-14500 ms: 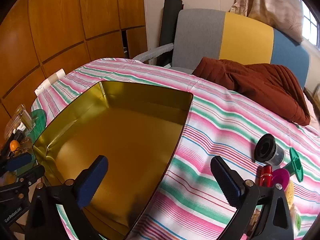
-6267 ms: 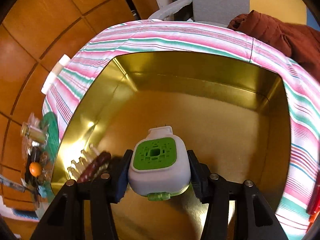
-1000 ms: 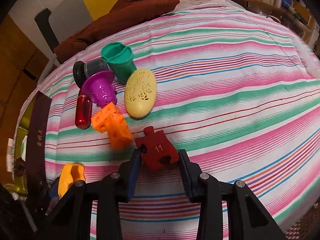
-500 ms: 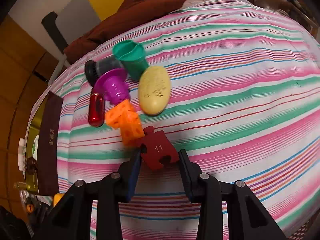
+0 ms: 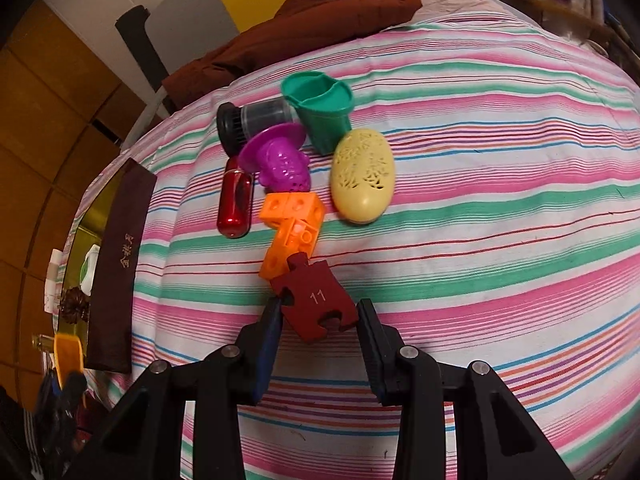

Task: Organize rigid objects
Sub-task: 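Lower the yellow piece into the tray and open the left gripper, then lower the red puzzle piece into the tray and open the right gripper, then move both grippers back toward the remaining toys on the bed, then grasp the orange linked cubes with the left gripper while the right gripper grasps the yellow oval sponge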

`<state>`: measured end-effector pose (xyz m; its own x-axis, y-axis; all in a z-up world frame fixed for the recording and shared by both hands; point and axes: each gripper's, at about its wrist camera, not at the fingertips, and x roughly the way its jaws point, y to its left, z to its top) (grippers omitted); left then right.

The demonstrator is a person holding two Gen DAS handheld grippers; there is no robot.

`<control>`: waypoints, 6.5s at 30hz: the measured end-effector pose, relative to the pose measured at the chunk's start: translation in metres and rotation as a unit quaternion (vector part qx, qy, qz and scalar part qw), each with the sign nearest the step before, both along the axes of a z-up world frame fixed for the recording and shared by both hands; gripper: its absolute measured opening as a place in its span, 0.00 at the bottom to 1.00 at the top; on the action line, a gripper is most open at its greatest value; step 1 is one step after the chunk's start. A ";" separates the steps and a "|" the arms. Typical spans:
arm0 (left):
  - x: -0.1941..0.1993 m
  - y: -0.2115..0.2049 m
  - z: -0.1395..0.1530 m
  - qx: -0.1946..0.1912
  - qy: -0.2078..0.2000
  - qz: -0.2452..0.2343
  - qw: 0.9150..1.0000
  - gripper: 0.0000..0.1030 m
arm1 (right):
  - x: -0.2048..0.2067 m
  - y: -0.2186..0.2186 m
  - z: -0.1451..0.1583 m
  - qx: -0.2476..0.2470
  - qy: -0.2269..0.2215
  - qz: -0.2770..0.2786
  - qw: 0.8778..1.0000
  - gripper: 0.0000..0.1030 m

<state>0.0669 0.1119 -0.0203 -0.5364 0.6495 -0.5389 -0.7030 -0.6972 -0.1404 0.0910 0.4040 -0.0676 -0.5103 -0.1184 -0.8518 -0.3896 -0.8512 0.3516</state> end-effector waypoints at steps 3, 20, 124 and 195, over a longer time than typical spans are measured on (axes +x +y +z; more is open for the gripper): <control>-0.010 -0.012 0.000 0.005 -0.009 0.024 1.000 0.26 | -0.001 -0.004 0.002 -0.005 0.011 0.012 1.000 0.37; -0.064 -0.094 -0.021 0.006 -0.073 0.140 0.987 0.26 | -0.004 -0.019 0.009 -0.016 0.046 0.050 0.998 0.37; 0.025 -0.095 -0.031 -0.035 0.013 0.129 0.991 0.43 | -0.068 -0.218 0.050 0.121 0.078 0.216 0.966 0.57; -0.064 0.191 -0.063 -0.065 -0.126 -0.065 0.988 0.24 | -0.021 0.084 0.002 0.053 -0.033 -0.166 0.984 0.67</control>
<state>0.0031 0.3025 -0.0837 -0.2911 0.6200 -0.7287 -0.7420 -0.6271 -0.2372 0.0697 0.4876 -0.0655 -0.4496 0.1383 -0.8825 -0.6719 -0.7034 0.2321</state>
